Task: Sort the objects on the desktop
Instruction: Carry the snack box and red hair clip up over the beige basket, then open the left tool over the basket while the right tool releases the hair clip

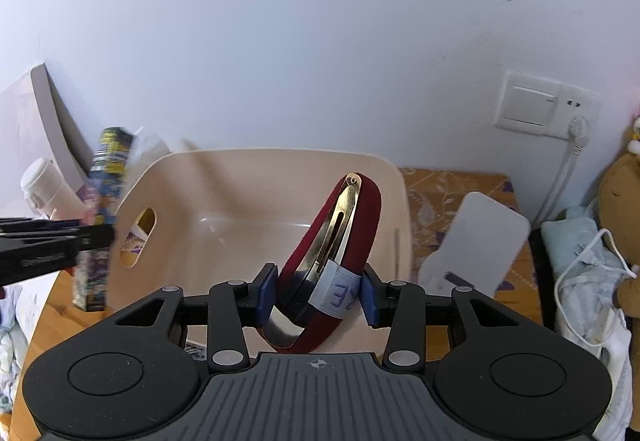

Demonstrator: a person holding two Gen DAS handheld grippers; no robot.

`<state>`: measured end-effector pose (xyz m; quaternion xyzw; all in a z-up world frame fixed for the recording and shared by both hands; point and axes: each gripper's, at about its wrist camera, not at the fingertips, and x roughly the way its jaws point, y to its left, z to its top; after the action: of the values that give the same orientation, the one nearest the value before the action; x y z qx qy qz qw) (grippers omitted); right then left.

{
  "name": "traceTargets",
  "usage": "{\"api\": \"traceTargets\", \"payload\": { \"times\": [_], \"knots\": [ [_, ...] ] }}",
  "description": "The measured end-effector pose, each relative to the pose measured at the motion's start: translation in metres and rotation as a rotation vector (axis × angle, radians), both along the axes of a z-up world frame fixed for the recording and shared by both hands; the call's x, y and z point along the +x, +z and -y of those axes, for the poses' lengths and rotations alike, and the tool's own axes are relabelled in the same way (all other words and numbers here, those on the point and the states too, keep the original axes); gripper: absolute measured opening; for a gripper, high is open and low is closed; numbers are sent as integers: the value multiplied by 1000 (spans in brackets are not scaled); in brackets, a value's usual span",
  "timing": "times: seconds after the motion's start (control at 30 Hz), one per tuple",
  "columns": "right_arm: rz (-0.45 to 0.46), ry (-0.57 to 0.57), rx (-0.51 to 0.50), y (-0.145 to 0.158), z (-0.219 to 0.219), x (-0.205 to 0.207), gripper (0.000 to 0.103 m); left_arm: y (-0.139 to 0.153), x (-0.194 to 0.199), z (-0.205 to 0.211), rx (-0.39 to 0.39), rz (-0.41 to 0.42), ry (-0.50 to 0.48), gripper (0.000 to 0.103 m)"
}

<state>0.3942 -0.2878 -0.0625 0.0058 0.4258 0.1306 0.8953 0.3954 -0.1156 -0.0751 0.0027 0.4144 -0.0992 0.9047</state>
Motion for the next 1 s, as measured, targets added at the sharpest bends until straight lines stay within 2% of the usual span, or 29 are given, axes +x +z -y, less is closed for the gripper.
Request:
{"api": "traceTargets", "payload": {
  "times": [0.37, 0.6, 0.7, 0.73, 0.77, 0.8, 0.9, 0.93, 1.0],
  "knots": [
    [-98, -8, -49, -37, -5, 22, 40, -37, 29, 21, 19, -124, -62, 23],
    [-138, -18, -79, -56, -3, 27, 41, -51, 36, 24, 33, -153, -76, 23],
    [-132, -2, -84, -57, -4, 26, 44, -55, 39, 22, 25, -173, -71, 23],
    [-131, 0, -85, -58, -4, 25, 53, -53, 39, 20, 22, -176, -64, 24],
    [-131, -1, -83, -57, -4, 25, 54, -54, 40, 19, 18, -183, -58, 29],
    [-132, -4, -78, -57, -3, 24, 55, -50, 38, 19, 10, -188, -55, 40],
    [-130, -8, -48, -54, -1, 21, 65, -45, 37, 15, -9, -173, -39, 63],
    [-127, -11, -48, -50, -2, 19, 71, -44, 36, 14, -10, -161, -39, 66],
    [-117, -3, -26, -47, -1, 15, 77, -41, 34, 13, -6, -145, -53, 74]
  ]
}}
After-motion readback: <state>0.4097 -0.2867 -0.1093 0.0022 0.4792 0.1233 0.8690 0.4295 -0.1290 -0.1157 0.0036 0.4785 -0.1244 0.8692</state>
